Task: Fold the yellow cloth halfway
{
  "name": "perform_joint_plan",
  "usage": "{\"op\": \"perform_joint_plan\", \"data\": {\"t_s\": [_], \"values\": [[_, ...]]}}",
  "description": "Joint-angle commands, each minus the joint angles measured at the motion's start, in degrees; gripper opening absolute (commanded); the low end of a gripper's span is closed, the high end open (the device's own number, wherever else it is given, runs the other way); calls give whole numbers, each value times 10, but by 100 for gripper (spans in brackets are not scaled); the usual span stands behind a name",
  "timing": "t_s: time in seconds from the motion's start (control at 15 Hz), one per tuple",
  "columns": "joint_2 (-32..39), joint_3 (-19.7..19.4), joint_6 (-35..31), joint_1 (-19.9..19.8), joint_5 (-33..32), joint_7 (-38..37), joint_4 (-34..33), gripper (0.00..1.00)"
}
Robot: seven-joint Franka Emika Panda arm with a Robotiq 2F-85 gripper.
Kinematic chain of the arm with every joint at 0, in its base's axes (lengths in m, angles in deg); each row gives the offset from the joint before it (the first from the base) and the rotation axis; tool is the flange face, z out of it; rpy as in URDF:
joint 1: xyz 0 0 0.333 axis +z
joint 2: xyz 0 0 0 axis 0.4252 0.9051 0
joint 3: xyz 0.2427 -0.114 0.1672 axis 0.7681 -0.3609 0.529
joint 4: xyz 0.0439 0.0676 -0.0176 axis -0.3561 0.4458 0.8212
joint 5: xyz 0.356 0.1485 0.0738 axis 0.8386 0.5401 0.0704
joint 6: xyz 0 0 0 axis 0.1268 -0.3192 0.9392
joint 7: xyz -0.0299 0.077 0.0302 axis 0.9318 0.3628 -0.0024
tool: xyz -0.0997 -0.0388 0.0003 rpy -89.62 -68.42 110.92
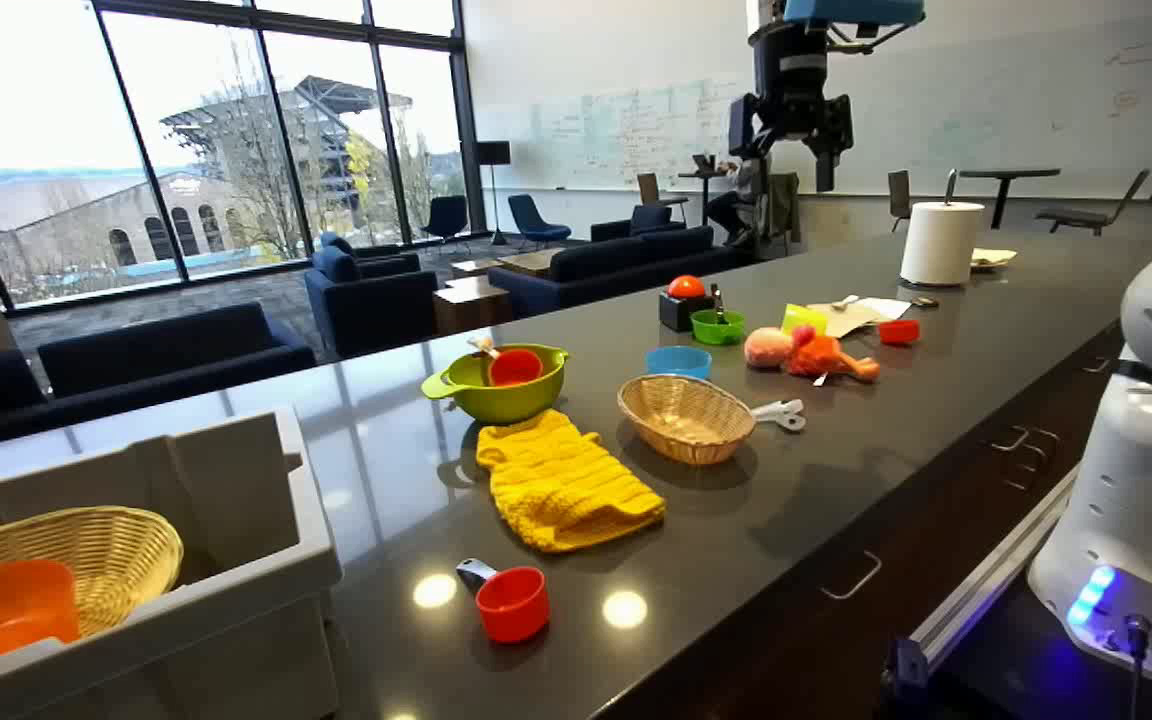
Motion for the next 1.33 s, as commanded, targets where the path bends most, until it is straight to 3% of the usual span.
{"op": "perform_joint_plan", "data": {"t_s": [0.0,0.4,0.47,0.8,1.0,1.27], "values": [[0,1,1,-2,0,1,-1,100],[-66,24,-15,33,0,52,42,100],[-26,22,-3,23,-3,34,19,100],[-56,29,-5,31,-2,42,31,100],[-72,61,-54,44,-9,34,57,100],[-75,123,-66,104,-6,56,64,100]]}}
